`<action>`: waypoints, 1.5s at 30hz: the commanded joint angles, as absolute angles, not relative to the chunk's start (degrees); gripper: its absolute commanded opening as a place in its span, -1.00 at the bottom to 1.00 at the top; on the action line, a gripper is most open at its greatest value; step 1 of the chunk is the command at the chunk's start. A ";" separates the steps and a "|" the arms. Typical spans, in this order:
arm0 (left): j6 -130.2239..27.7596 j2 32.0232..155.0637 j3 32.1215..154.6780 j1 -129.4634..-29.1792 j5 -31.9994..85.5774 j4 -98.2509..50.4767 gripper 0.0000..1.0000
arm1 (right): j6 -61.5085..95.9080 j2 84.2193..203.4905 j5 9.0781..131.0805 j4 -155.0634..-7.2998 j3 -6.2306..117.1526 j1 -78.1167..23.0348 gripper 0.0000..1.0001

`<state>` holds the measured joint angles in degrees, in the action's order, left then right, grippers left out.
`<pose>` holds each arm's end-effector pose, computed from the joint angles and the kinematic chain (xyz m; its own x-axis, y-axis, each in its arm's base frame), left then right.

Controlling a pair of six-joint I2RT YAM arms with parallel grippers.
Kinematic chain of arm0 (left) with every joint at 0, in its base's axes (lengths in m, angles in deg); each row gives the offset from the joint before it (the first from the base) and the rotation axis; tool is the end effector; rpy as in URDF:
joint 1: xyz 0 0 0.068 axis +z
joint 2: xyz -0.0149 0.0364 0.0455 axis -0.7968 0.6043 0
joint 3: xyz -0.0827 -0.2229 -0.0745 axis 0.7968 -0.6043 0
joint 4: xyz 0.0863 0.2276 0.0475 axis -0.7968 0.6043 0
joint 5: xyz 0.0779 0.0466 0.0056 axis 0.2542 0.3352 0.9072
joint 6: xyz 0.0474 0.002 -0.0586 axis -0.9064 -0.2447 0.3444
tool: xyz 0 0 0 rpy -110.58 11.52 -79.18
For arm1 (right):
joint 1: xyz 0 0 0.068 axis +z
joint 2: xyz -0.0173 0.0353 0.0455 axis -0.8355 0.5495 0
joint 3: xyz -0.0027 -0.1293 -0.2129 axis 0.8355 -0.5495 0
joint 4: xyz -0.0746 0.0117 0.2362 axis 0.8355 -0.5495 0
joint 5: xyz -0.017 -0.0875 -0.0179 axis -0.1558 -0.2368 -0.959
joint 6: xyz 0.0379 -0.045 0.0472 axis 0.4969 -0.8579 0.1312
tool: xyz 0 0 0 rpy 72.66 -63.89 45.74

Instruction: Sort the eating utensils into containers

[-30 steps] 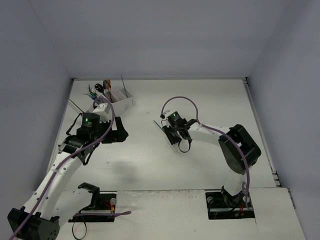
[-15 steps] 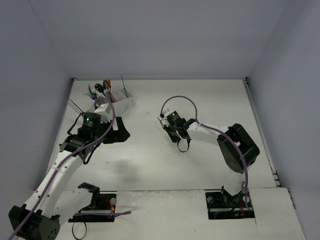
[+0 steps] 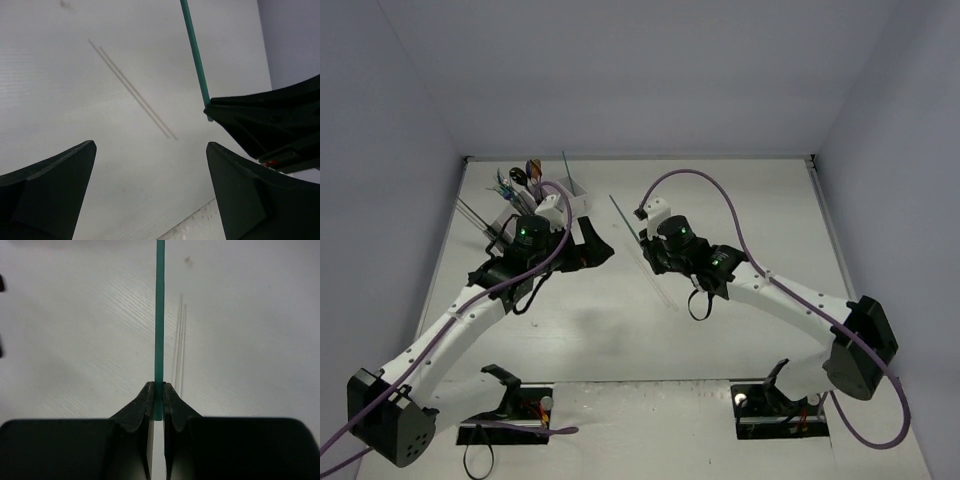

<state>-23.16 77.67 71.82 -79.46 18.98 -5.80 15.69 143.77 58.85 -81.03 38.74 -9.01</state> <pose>0.2230 -0.1316 0.2865 -0.7082 -0.3307 -0.6238 0.2641 0.6953 -0.6684 0.2358 0.2528 0.2662 -0.3215 -0.2159 -0.9220 -0.6719 0.7381 0.0614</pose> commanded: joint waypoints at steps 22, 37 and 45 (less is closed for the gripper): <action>-18.34 90.37 82.92 -87.01 32.50 -33.12 -0.11 | 21.32 135.08 67.78 -71.53 39.13 -8.35 -1.00; -24.93 94.08 87.97 -86.94 37.22 -33.05 -0.99 | 21.46 136.41 62.86 -71.37 38.36 -8.65 0.10; -32.98 102.63 96.09 -80.21 44.16 -33.07 -0.99 | 20.84 135.56 58.27 -71.53 34.95 -11.91 0.42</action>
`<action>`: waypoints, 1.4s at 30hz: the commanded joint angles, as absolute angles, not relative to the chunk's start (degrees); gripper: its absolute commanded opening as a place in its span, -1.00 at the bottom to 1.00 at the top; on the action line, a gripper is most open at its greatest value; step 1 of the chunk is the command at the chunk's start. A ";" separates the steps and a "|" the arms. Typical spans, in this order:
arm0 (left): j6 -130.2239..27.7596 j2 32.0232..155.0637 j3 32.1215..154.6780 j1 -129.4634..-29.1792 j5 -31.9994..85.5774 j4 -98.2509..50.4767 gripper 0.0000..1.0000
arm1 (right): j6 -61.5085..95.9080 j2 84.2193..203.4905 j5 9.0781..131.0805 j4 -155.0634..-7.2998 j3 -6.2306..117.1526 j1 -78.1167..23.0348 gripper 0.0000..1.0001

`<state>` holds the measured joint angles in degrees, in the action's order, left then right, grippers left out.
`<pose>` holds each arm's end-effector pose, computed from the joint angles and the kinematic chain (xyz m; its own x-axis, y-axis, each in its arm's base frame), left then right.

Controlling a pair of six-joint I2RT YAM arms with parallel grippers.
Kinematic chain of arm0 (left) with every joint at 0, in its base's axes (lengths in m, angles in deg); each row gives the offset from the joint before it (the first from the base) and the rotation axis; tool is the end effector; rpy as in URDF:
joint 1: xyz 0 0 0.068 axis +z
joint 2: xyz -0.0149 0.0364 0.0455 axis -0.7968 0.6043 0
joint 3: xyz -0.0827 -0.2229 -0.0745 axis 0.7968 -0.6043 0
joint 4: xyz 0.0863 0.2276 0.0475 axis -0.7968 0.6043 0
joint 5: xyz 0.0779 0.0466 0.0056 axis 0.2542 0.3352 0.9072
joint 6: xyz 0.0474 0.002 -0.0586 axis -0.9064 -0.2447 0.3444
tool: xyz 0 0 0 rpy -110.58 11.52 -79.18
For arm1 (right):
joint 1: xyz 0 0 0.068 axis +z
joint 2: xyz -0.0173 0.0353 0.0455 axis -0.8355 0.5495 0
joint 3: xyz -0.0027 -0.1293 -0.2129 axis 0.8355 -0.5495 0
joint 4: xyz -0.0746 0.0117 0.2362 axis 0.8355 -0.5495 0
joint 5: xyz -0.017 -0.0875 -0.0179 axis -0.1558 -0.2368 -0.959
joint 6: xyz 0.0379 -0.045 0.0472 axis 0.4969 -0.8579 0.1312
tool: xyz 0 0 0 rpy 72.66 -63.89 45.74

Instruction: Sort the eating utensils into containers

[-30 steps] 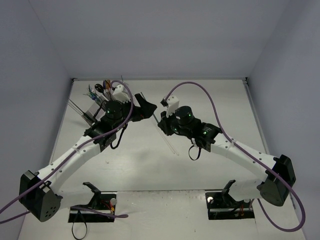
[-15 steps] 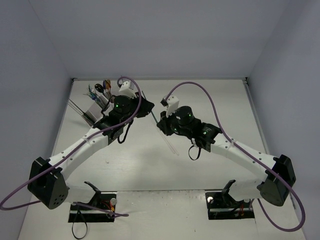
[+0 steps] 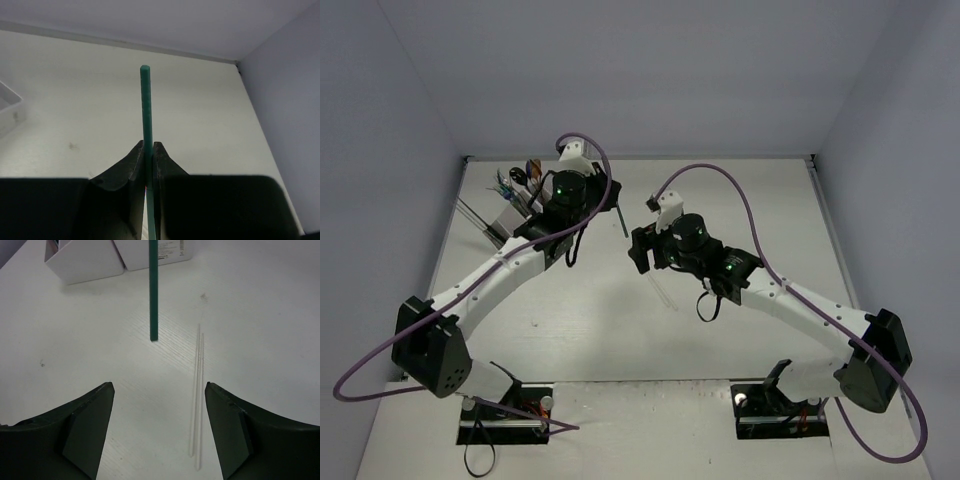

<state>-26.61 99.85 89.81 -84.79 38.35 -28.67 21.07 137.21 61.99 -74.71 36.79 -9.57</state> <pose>0.3077 -0.1878 0.3416 -0.3580 -0.4715 -0.8059 0.3328 0.7420 -0.5820 0.2240 0.2403 0.3045 -0.2693 -0.0175 -0.9629 -0.6893 0.7018 0.1800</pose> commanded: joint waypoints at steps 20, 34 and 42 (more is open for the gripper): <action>-50.03 139.14 131.16 -69.00 54.82 -35.32 -0.99 | 20.03 137.68 61.91 -71.62 28.70 -16.83 0.41; -47.52 141.09 124.22 -68.47 57.73 -35.49 -0.99 | 20.31 136.62 63.13 -71.70 26.49 -17.02 0.41; -46.86 140.70 121.64 -68.34 58.17 -35.23 -0.90 | 20.23 136.47 63.01 -72.06 26.63 -17.12 0.42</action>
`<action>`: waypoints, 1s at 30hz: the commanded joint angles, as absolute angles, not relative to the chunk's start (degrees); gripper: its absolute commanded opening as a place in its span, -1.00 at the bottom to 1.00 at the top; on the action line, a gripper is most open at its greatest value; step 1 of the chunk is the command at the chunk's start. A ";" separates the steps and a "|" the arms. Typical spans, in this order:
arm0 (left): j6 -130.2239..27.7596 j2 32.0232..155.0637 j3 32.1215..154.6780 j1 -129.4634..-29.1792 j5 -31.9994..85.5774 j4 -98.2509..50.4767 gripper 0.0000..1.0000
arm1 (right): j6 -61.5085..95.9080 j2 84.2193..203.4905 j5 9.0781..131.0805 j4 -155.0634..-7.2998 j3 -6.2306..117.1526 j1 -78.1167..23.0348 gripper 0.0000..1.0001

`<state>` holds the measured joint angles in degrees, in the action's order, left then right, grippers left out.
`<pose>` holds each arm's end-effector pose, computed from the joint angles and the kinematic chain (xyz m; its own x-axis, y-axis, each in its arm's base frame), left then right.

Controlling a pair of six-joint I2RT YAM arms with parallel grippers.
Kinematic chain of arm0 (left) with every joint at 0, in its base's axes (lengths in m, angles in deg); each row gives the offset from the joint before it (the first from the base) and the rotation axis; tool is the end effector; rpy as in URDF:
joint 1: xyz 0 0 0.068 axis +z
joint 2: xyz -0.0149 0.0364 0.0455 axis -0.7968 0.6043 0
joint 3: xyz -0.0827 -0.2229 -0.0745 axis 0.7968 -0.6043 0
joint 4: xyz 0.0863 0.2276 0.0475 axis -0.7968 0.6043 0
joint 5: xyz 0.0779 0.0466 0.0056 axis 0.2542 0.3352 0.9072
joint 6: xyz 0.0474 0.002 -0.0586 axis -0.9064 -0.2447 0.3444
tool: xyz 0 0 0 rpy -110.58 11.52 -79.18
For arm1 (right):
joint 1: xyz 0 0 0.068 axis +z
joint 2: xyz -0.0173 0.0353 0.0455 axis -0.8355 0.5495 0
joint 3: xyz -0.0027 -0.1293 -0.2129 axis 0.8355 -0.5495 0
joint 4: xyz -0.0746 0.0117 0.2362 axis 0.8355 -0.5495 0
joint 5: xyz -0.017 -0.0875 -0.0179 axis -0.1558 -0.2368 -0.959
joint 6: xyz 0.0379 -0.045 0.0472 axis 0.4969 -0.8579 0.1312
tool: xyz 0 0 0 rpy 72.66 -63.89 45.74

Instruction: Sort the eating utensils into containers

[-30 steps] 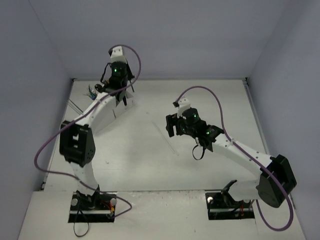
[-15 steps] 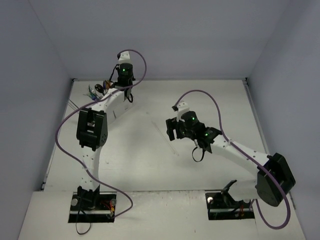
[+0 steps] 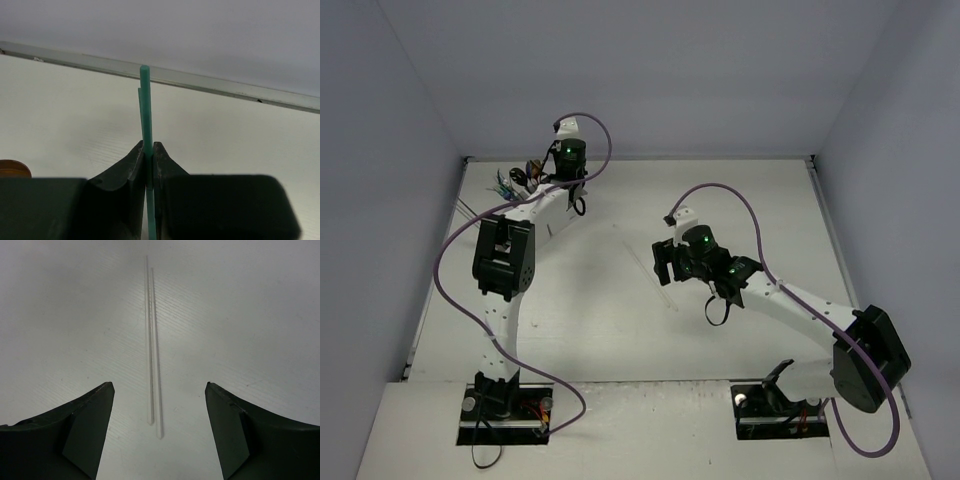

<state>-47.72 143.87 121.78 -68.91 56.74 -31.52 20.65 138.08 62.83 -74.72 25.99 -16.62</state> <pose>0.5085 -0.1223 0.2286 -0.2251 -0.1868 -0.9563 -0.1485 0.9766 -0.1558 0.2418 0.2038 0.2308 -0.4132 -0.1146 -0.9034 -0.5840 0.7946 0.1663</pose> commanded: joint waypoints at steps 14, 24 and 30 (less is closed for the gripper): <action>-45.38 134.30 118.48 -68.16 55.46 -32.78 -0.14 | 21.24 136.09 61.73 -75.45 26.97 -17.12 0.42; -37.23 116.83 115.55 -69.09 42.16 -16.84 0.20 | 25.18 143.46 58.89 -85.47 29.57 -17.20 0.36; -34.79 105.83 107.03 -71.27 29.99 -6.93 0.21 | 28.46 148.44 57.87 -90.95 30.77 -16.84 0.28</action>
<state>-38.00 112.63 111.73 -69.38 40.13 -14.67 25.16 147.23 60.03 -86.34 28.26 -16.89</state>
